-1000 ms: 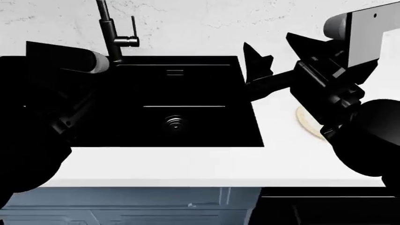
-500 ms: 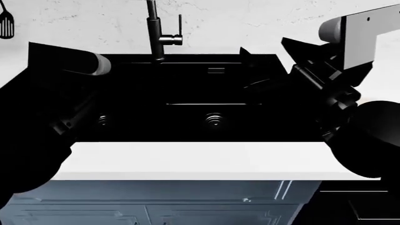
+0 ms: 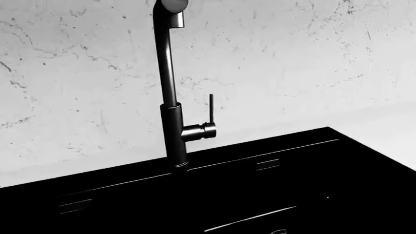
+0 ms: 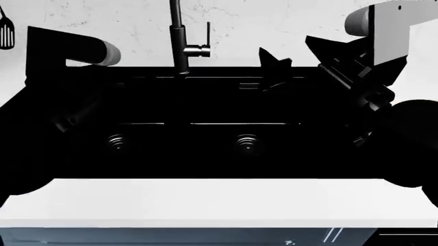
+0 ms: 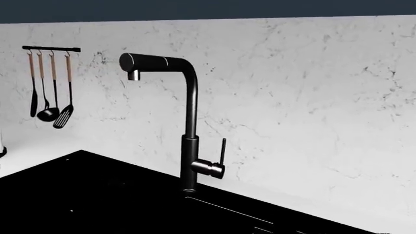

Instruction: Pick the chicken breast from the plate and place it on the cutting board. Then pick the condiment bottle from the cabinet and place it next to the cutting board.

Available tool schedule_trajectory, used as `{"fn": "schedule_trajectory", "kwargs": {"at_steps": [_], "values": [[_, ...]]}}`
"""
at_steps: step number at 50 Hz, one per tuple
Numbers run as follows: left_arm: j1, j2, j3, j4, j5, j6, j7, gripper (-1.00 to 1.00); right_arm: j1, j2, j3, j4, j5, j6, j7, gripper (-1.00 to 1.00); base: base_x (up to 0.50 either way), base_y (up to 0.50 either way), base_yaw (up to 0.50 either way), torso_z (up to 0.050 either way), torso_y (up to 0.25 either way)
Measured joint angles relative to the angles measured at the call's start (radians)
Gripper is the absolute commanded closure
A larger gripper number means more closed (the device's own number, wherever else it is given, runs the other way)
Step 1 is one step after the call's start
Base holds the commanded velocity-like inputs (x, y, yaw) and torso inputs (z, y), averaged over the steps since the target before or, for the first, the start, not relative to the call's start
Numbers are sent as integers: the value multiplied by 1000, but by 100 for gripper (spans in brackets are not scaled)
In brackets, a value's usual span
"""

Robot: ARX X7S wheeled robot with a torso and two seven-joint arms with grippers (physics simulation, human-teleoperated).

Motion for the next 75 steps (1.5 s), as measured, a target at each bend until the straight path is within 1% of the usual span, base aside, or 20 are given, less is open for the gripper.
{"fn": "schedule_trajectory", "kwargs": {"at_steps": [18, 30, 38, 42, 49, 61, 75], "values": [[-33, -3, 11, -11, -11, -6, -5, -100, 16, -1, -2, 5, 7, 7, 11, -100, 482, 169, 0, 0, 1], [-31, -10, 12, -10, -19, -4, -9, -100, 23, -3, -11, 9, 8, 17, 29, -100, 24, 18, 0, 0, 0], [-27, -18, 12, -10, -21, 0, -6, -100, 68, -12, -22, 23, 34, 53, 66, -100, 0, 0, 0, 0, 0], [-25, -24, 10, -8, -24, 2, -5, -100, 124, -22, -28, 37, 59, 84, 95, -100, 0, 0, 0, 0, 0], [-26, -35, -1, -3, -42, -1, -13, -100, 280, -51, -50, 79, 89, 157, 127, -100, 0, 0, 0, 0, 0], [-33, -51, -18, 6, -73, -7, -27, -100, 529, -109, -98, 144, 28, 214, 89, -100, 0, 0, 0, 0, 0], [-41, -59, -22, 9, -92, -8, -38, -100, 687, -146, -133, 179, -39, 230, 44, -100, 0, 0, 0, 0, 0]]}}
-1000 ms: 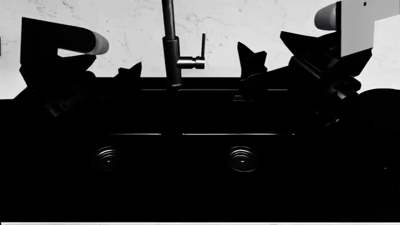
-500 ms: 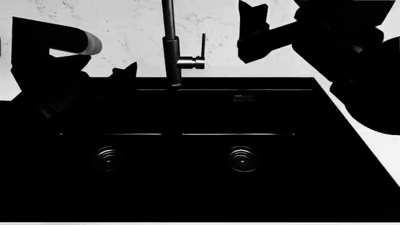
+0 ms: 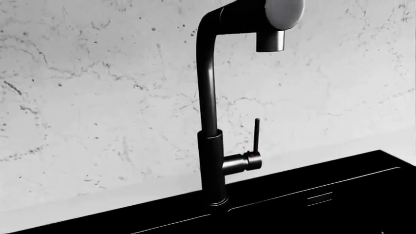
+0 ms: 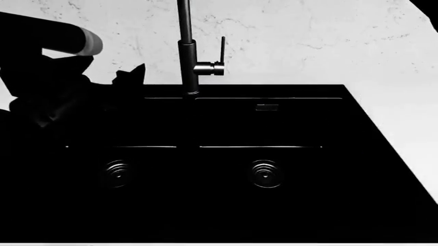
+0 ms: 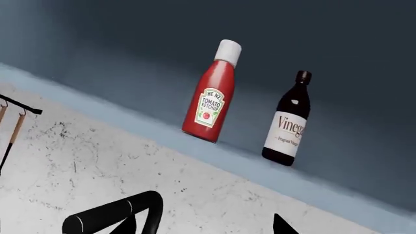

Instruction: Pick the chicken breast from the plate and place it on the cutting board. Then pick the condiment bottle from the cabinet and place it next to the cutting board.

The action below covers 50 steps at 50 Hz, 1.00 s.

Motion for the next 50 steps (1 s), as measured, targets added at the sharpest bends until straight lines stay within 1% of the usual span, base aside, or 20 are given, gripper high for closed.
{"fn": "schedule_trajectory", "kwargs": {"at_steps": [13, 23, 35, 43, 46, 50], "values": [[-15, -6, 4, -2, -11, -2, -7, -100, 78, -23, -26, 47, -54, -5, -36, -100, 0, 0, 0, 0, 0], [-26, -12, 8, -4, -17, -3, -8, -100, 197, -92, -65, 238, -158, -67, -148, -100, 0, 0, 0, 0, 0], [-43, -23, 9, -6, -35, -9, -8, -100, 334, -220, -112, 599, -306, -221, -318, -100, 0, 0, 0, 0, 0], [-56, -31, 12, -14, -37, -10, -3, -100, 439, -330, -130, 947, -400, -365, -456, -100, 0, 0, 0, 0, 0], [-61, -32, 16, -20, -33, -7, 1, -100, 477, -377, -105, 1091, -459, -421, -517, -100, 0, 0, 0, 0, 0], [-66, -33, 21, -29, -24, -3, 8, -100, 513, -430, -18, 1239, -576, -473, -587, -100, 0, 0, 0, 0, 0]]}}
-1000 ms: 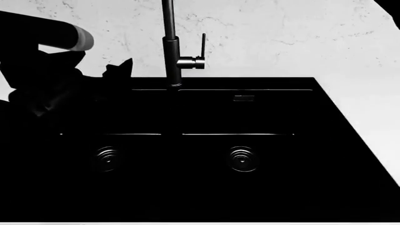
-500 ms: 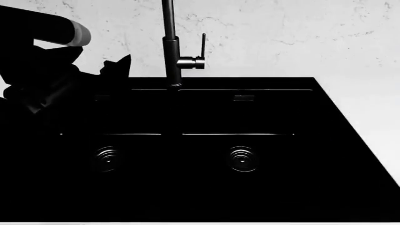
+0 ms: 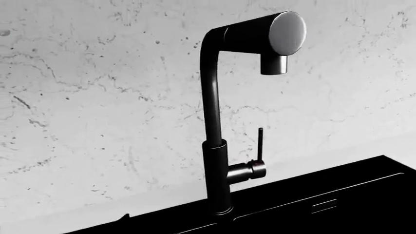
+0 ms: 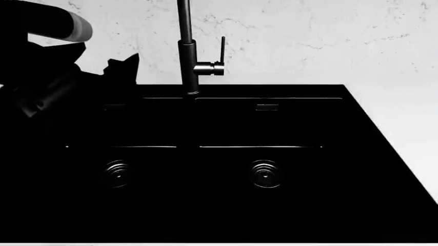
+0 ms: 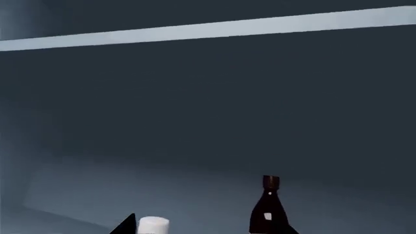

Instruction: Pick the chicken breast from the plate and place it on the cutting board. Then pick the condiment bottle from the cabinet and place it next to the cutting board.

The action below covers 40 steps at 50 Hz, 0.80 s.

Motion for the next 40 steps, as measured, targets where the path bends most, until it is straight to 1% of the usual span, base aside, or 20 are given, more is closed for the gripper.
{"fn": "schedule_trajectory", "kwargs": {"at_steps": [5, 12, 22, 40], "values": [[-6, 0, 6, -13, 13, 8, 9, -100, 29, -44, 76, 125, -111, -55, -74, -100, 0, 0, 0, 0, 0], [-14, 2, 16, -36, 35, 22, 24, -100, 51, -80, 81, 227, -153, -130, -142, -100, 0, 0, 0, 0, 0], [-21, 2, 24, -61, 56, 37, 37, -100, 48, -102, 55, 292, -103, -160, -136, -100, 0, 0, 0, 0, 0], [-39, -3, 32, -86, 66, 46, 42, -100, 7, -112, 9, 324, 0, -146, -101, -100, 0, 0, 0, 0, 0]]}}
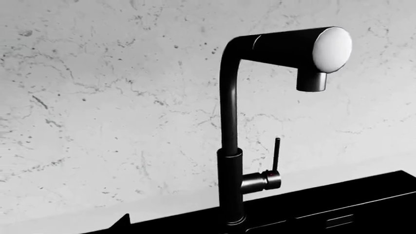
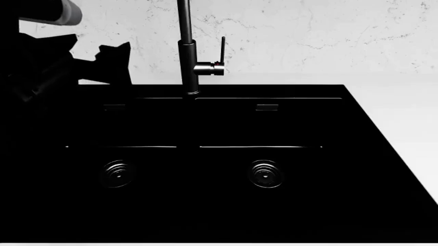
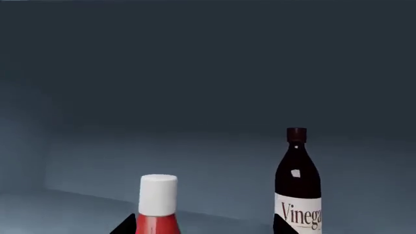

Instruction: Pick the chicken breast from the plate and place it on the cutting board. Then pick the condiment bottle from the cabinet and place it next to the cutting board.

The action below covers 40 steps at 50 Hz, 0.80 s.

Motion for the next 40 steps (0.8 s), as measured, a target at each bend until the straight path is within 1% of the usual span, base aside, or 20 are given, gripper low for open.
{"fn": "schedule_trajectory", "kwargs": {"at_steps": [11, 29, 34, 38, 40], "values": [[-6, -1, 9, -14, 15, 12, 10, -100, -10, -1, -122, 5, 96, 48, -6, -100, 0, 0, 0, 0, 0], [-12, -1, 20, -27, 29, 35, 39, -100, -11, -2, -350, 6, 332, 4, -72, -100, 0, 0, 0, 0, 0], [-15, -2, 25, -25, 31, 39, 48, -100, -11, -2, -374, 6, 353, -3, -82, -100, 0, 0, 0, 0, 0], [-17, -4, 29, -22, 35, 43, 56, -100, -6, -1, -367, 2, 347, -5, -89, -100, 0, 0, 0, 0, -234], [-17, -5, 32, -21, 36, 45, 59, -100, 1, -1, -356, -2, 339, -6, -92, -100, 0, 0, 0, 0, -23]]}}
